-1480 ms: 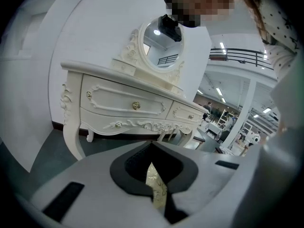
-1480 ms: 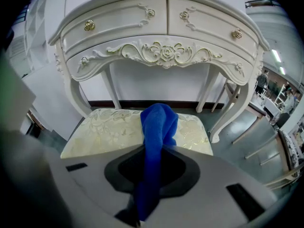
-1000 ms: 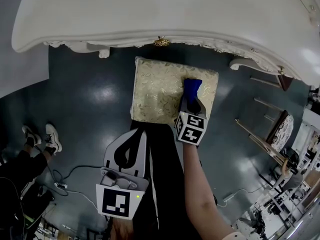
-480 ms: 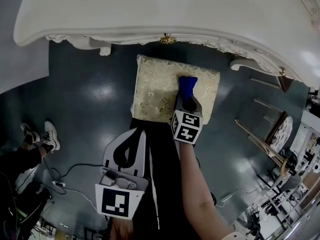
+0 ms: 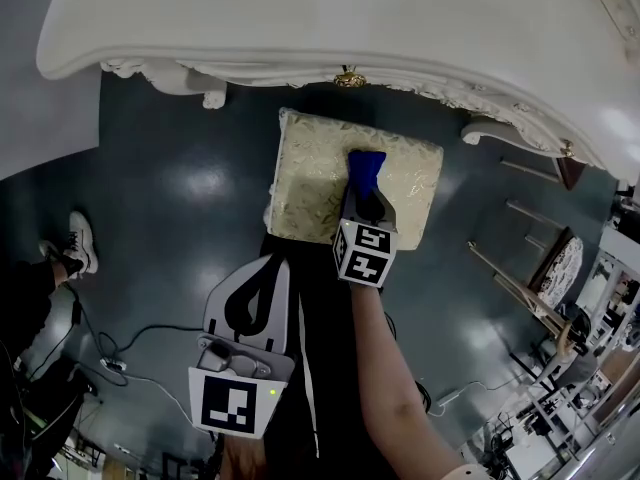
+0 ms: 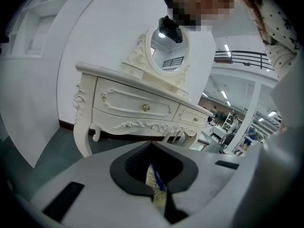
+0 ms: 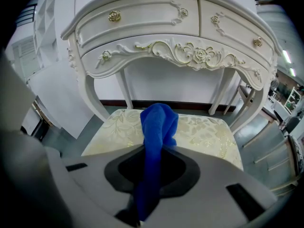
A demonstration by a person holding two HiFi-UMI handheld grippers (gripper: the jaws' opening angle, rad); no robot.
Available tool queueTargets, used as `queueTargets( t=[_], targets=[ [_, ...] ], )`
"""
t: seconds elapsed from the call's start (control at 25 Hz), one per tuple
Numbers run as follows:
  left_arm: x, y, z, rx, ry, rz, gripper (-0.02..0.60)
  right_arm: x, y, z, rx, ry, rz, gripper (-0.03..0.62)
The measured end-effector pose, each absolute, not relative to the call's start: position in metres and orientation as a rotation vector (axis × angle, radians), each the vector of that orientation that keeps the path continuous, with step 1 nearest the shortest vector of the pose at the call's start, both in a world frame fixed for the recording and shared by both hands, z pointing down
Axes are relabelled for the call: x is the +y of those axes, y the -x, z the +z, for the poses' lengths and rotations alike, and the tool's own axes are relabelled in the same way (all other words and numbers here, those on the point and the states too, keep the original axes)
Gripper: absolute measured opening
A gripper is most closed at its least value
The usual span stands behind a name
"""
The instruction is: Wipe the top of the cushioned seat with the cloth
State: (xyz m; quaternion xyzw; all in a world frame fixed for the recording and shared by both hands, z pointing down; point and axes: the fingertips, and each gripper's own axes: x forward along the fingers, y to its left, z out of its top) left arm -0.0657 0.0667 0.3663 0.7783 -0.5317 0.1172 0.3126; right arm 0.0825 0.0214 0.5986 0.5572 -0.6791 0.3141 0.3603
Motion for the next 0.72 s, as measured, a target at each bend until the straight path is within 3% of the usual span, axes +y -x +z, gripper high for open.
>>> queueTargets(
  t=[0.72],
  targets=[
    [0.071, 0.077, 0.365, -1.443, -2.029, 0.299, -0.002, 0.023, -0.044, 0.599, -1.81, -1.368, 0.81, 0.066]
  ],
)
